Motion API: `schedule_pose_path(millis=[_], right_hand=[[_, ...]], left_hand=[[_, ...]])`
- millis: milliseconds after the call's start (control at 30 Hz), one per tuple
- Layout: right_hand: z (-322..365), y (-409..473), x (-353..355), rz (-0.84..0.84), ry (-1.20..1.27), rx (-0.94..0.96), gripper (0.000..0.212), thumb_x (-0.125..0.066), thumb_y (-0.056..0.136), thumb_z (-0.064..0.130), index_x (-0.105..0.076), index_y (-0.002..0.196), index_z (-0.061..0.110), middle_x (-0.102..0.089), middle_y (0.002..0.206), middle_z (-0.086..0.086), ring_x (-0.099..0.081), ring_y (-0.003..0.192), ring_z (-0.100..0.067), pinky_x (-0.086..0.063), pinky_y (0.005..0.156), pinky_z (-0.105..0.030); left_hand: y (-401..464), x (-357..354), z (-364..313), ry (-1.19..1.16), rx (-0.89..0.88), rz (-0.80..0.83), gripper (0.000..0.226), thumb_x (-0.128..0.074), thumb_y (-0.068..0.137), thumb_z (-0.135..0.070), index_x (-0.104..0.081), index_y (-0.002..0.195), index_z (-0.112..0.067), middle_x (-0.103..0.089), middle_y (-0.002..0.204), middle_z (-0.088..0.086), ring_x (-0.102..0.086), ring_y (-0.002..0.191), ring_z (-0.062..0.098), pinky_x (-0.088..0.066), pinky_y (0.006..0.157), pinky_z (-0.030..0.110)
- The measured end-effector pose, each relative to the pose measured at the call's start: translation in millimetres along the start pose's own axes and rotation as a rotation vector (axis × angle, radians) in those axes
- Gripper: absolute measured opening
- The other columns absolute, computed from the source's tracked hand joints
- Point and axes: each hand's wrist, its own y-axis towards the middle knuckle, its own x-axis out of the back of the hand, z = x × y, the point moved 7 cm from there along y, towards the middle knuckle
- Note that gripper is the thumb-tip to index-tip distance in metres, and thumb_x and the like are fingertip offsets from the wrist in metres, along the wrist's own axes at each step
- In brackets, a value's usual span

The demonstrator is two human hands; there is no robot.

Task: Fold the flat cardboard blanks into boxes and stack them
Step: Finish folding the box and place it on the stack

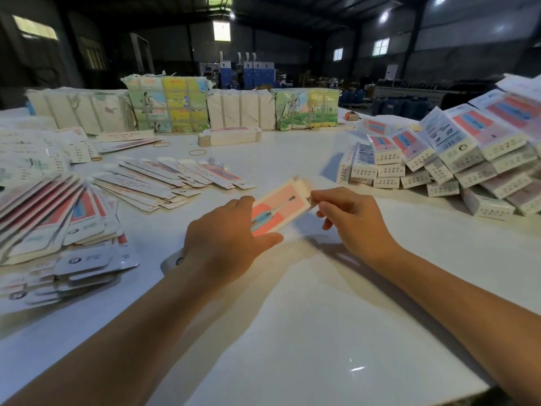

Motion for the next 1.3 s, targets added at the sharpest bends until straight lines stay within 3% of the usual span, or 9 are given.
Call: schedule_pose_path(millis=[200, 400, 500, 633, 767, 1000, 1133, 1233, 1300], right_hand=[[-9.3, -1.7, -7.5, 0.003, 0.077, -0.134, 0.038, -0.058, 0.091, 0.003, -0.057, 0.128, 0.013, -0.067, 0.072, 0.004, -0.056, 0.059, -0.012, -0.053, 0.059, -0.022], [-18.3, -1.8, -12.5, 0.067, 0.048, -0.222, 0.044, -0.056, 0.094, 0.012, -0.048, 0.137, 0.017, -0.062, 0.07, 0.007, -0.049, 0.046, -0.003, -0.043, 0.047, -0.021], [-20.7, -1.3, -14.6, 0.079, 0.005, -0.245, 0.03, -0.056, 0.094, 0.012, -0.061, 0.123, 0.01, -0.066, 0.078, 0.001, -0.047, 0.047, -0.008, -0.042, 0.05, -0.03], [-19.4, 0.8, -13.1, 0.08, -0.022, -0.221, 0.014, -0.053, 0.093, 0.007, -0.066, 0.086, 0.005, -0.063, 0.068, 0.001, -0.048, 0.049, -0.002, -0.039, 0.053, -0.024], [-17.7, 1.3, -17.6, 0.133, -0.132, -0.188, 0.015, -0.046, 0.092, 0.001, -0.059, 0.084, 0.004, -0.056, 0.066, 0.004, -0.046, 0.054, -0.003, -0.035, 0.055, -0.018], [-7.0, -1.1, -22.3, 0.214, -0.347, -0.075, 0.014, -0.045, 0.096, 0.009, -0.057, 0.09, 0.013, -0.061, 0.09, -0.004, -0.054, 0.085, -0.018, -0.04, 0.072, -0.026], [6.9, 2.5, -3.7, -0.007, -0.463, 0.031, 0.019, -0.06, 0.091, 0.022, -0.061, 0.109, 0.016, -0.047, 0.113, -0.004, -0.047, 0.092, -0.012, -0.036, 0.081, -0.019], [-0.1, 5.7, 14.7, -0.18, -0.224, -0.122, 0.056, -0.068, 0.086, 0.023, -0.042, 0.135, 0.017, -0.038, 0.127, -0.002, -0.047, 0.105, -0.015, -0.044, 0.089, -0.028], [-22.1, 2.0, 7.4, -0.143, 0.283, -0.457, 0.058, -0.067, 0.086, 0.024, -0.04, 0.137, 0.017, -0.049, 0.124, -0.007, -0.057, 0.096, -0.02, -0.051, 0.079, -0.036]], left_hand=[[-2.1, -7.6, -6.3, -0.079, 0.023, 0.118, 0.047, -0.048, 0.075, -0.076, -0.037, 0.097, -0.036, -0.048, 0.09, -0.013, -0.05, 0.075, 0.012, -0.033, 0.053, 0.024], [-7.0, -11.7, -16.3, -0.046, 0.017, 0.164, 0.057, -0.049, 0.071, -0.078, -0.049, 0.104, -0.032, -0.059, 0.096, -0.01, -0.053, 0.08, 0.016, -0.038, 0.058, 0.027], [-8.5, -12.2, -19.9, 0.0, 0.013, 0.173, 0.059, -0.047, 0.072, -0.079, -0.047, 0.108, -0.032, -0.05, 0.09, -0.011, -0.05, 0.077, 0.014, -0.031, 0.05, 0.024], [-8.0, -12.9, -21.6, -0.007, 0.021, 0.18, 0.058, -0.047, 0.073, -0.078, -0.046, 0.109, -0.032, -0.047, 0.088, -0.011, -0.049, 0.076, 0.013, -0.029, 0.048, 0.022], [-9.3, -12.8, -26.5, 0.063, -0.024, 0.169, 0.056, -0.045, 0.074, -0.078, -0.044, 0.105, -0.031, -0.043, 0.082, -0.012, -0.047, 0.074, 0.012, -0.027, 0.048, 0.022], [-10.3, -14.3, -27.1, 0.085, -0.023, 0.137, 0.053, -0.043, 0.074, -0.079, -0.034, 0.094, -0.032, -0.043, 0.082, -0.011, -0.046, 0.073, 0.013, -0.025, 0.047, 0.023], [-6.3, -12.3, -20.8, -0.046, 0.031, 0.144, 0.054, -0.045, 0.075, -0.077, -0.045, 0.103, -0.031, -0.055, 0.094, -0.008, -0.049, 0.078, 0.016, -0.032, 0.055, 0.026], [-5.8, -9.6, -17.8, -0.175, 0.041, 0.135, 0.048, -0.046, 0.077, -0.074, -0.046, 0.101, -0.032, -0.062, 0.105, -0.006, -0.056, 0.084, 0.019, -0.041, 0.062, 0.028], [-6.3, -8.3, -20.1, -0.2, 0.03, 0.129, 0.05, -0.046, 0.078, -0.074, -0.047, 0.105, -0.032, -0.062, 0.107, -0.006, -0.057, 0.085, 0.018, -0.044, 0.063, 0.028]])
